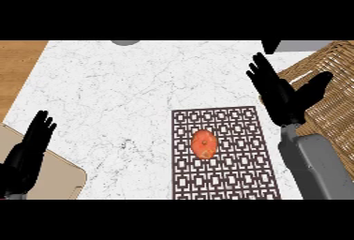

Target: Pick the squash from the placemat and place it in the basket

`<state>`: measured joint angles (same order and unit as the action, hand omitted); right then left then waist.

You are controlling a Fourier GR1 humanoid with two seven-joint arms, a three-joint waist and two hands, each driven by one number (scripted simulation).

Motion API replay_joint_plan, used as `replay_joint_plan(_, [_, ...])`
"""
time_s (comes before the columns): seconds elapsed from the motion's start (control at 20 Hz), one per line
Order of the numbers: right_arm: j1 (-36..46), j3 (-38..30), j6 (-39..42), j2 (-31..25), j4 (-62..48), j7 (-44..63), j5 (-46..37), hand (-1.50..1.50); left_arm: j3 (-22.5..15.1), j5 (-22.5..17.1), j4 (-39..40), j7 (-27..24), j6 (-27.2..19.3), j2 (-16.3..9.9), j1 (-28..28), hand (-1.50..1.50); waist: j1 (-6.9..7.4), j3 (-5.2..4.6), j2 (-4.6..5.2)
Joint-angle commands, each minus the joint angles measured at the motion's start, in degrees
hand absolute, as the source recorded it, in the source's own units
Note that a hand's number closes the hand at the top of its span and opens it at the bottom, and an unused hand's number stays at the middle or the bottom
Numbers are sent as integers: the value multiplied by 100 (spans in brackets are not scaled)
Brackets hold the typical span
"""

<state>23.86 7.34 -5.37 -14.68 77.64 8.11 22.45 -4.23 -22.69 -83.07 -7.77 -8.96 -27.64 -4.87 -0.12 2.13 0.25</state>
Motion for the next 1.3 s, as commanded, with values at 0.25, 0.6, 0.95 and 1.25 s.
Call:
replay_joint_plan(0.25, [1497,-113,2360,373,-243,-1521,968,150,-153,252,-33,848,14,-381,1121,0,279,-152,180])
replay_joint_plan(0.6, [728,2361,2171,643,781,-3608,-2272,-150,-462,311,219,1326,-179,-10,1249,0,5,-200,6])
replay_joint_plan(0.95, [640,2726,1565,822,1472,-1656,-3070,-150,-242,334,258,1669,-10,-88,1440,0,-14,-214,-52])
replay_joint_plan(1.25, [1931,2528,1952,-86,1742,227,-4079,-150,-136,304,589,1596,19,-127,1548,0,-151,-234,-101])
